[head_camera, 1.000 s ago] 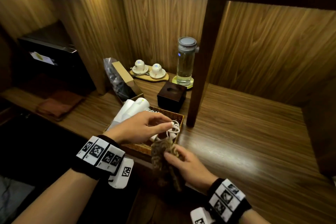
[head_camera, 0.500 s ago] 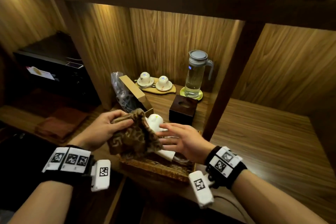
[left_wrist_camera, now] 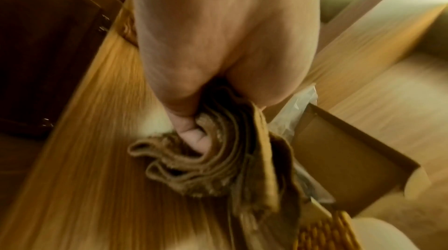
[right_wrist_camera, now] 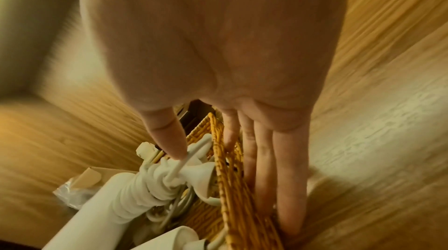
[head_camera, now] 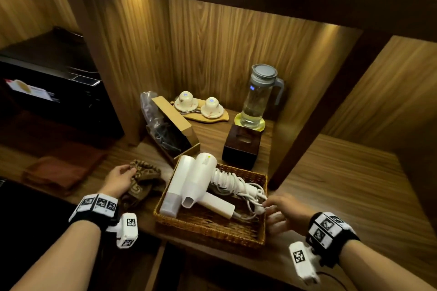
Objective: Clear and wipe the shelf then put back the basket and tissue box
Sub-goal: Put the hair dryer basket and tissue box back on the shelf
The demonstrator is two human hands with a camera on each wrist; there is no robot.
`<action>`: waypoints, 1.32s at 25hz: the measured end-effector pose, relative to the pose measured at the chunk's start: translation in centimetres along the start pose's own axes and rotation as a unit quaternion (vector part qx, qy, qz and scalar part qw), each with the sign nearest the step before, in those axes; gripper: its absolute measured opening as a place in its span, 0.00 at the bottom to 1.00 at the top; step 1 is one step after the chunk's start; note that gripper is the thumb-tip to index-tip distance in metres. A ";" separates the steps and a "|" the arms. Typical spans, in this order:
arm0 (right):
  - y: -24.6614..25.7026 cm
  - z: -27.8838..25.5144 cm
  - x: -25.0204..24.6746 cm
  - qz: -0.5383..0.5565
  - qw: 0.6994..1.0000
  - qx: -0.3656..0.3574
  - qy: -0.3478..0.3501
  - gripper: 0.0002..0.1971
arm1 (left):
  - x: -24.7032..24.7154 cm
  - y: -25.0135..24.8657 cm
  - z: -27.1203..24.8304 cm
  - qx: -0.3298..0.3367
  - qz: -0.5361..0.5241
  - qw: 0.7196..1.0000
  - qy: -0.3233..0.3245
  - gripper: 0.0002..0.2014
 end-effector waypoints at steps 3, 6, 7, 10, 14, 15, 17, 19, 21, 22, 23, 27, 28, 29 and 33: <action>0.3 -0.3 0.0 -0.028 0.999 -0.027 0.016 0.05 | 1.0 0.9 0.6 -0.014 -0.028 0.999 -0.021 0.27; -1.1 0.6 -0.2 -0.078 0.995 -0.054 -0.009 0.16 | 1.2 1.9 0.9 -0.121 -0.180 0.976 0.018 0.45; -1.6 1.1 -0.1 -0.110 0.991 -0.070 -0.027 0.21 | 1.1 2.2 0.9 -0.159 -0.229 0.960 0.026 0.47; -2.3 2.2 0.5 -0.160 0.978 -0.093 -0.094 0.25 | 0.6 2.2 0.1 -0.137 -0.158 0.977 0.026 0.47; -1.1 1.9 1.0 -0.230 0.951 -0.137 -0.155 0.22 | -0.3 2.0 -1.1 -0.062 0.014 0.998 0.006 0.37; -0.9 1.6 1.2 -0.245 0.945 -0.145 -0.160 0.22 | -0.3 2.1 -1.0 -0.071 0.016 0.997 -0.005 0.37; -0.9 1.4 1.6 -0.248 0.944 -0.148 -0.159 0.21 | -0.3 2.1 -1.0 -0.107 -0.039 0.993 0.015 0.37; -1.0 1.1 1.7 -0.225 0.951 -0.145 -0.152 0.21 | -0.2 2.4 -1.1 -0.155 -0.075 0.984 0.043 0.37; -1.4 1.2 1.6 -0.185 0.961 -0.141 -0.153 0.18 | -0.5 2.4 -1.0 -0.133 -0.028 0.990 0.039 0.36; -1.6 1.4 1.5 -0.160 0.965 -0.140 -0.153 0.17 | -0.8 2.0 -1.2 -0.099 0.027 0.994 0.032 0.33; -1.8 1.7 1.3 -0.135 0.970 -0.135 -0.150 0.17 | -0.9 1.9 -1.1 -0.060 0.092 0.994 0.020 0.32; -2.9 2.6 0.7 -0.079 0.981 -0.100 -0.145 0.24 | -2.2 0.4 -2.0 0.140 0.310 0.938 -0.074 0.38; -3.0 2.8 0.7 -0.069 0.983 -0.093 -0.146 0.24 | -1.8 -0.4 -2.6 0.202 0.296 0.929 -0.094 0.28; -3.1 2.7 0.6 -0.062 0.984 -0.085 -0.146 0.25 | -0.8 -1.5 -3.6 0.242 0.262 0.931 -0.081 0.17; -3.2 2.4 0.6 -0.044 0.992 -0.079 -0.089 0.29 | 4.8 -2.4 -6.2 0.153 0.210 0.954 0.147 0.18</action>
Point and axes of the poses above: each hand's wrist, its own z-axis towards the middle knuckle, its own x-axis out of the palm, y = z × x, the point moved 4 cm from there along z, towards the middle knuckle, and after that the axes turned 15 degrees about -y, right-handed, at the moved point
